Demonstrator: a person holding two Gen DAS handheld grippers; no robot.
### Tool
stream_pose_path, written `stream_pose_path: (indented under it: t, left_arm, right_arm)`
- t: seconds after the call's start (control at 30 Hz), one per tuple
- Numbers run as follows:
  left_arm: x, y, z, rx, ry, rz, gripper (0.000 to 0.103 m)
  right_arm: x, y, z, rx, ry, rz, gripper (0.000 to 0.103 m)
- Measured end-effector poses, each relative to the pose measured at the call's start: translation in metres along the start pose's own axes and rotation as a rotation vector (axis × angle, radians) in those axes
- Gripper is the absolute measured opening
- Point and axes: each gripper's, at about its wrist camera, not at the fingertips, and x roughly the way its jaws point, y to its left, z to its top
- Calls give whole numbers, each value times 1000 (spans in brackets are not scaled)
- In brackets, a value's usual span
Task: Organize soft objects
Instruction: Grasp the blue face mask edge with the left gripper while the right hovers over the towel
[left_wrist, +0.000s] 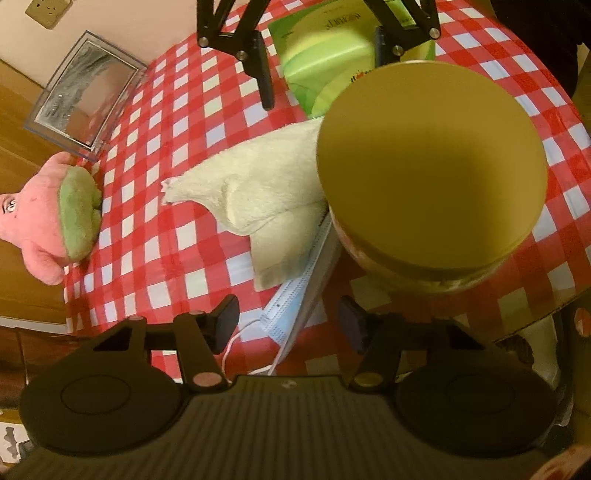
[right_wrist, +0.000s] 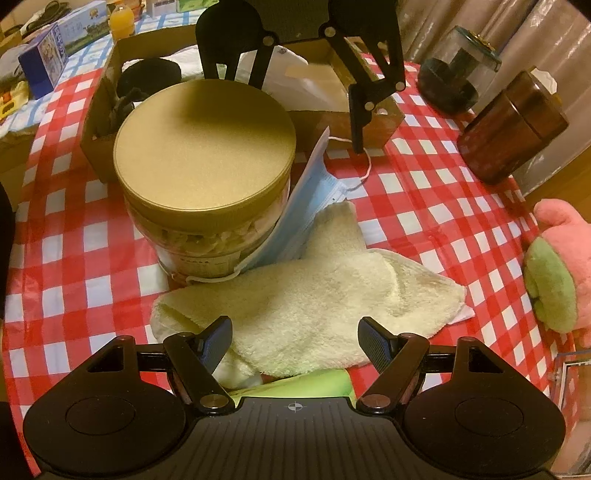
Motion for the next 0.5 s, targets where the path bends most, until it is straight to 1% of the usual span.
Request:
stream_pose_path:
  t: [0.13, 0.2, 0.37, 0.5]
  left_arm:
    - [6, -1, -2, -9, -15, -9, 51]
    - [9, -1, -2, -11, -16, -15, 49]
    - [15, -1, -5, -24, -18, -28, 42]
    - [20, -2, -6, -38, 0, -39, 30]
  right_arm:
    - [5, -2, 1, -4, 9, 4, 75]
    - [7, -2, 2, -11, 14, 5, 75]
    - [12, -2, 4, -16, 20, 10, 75]
    - [16, -3, 5, -20, 25, 14, 75]
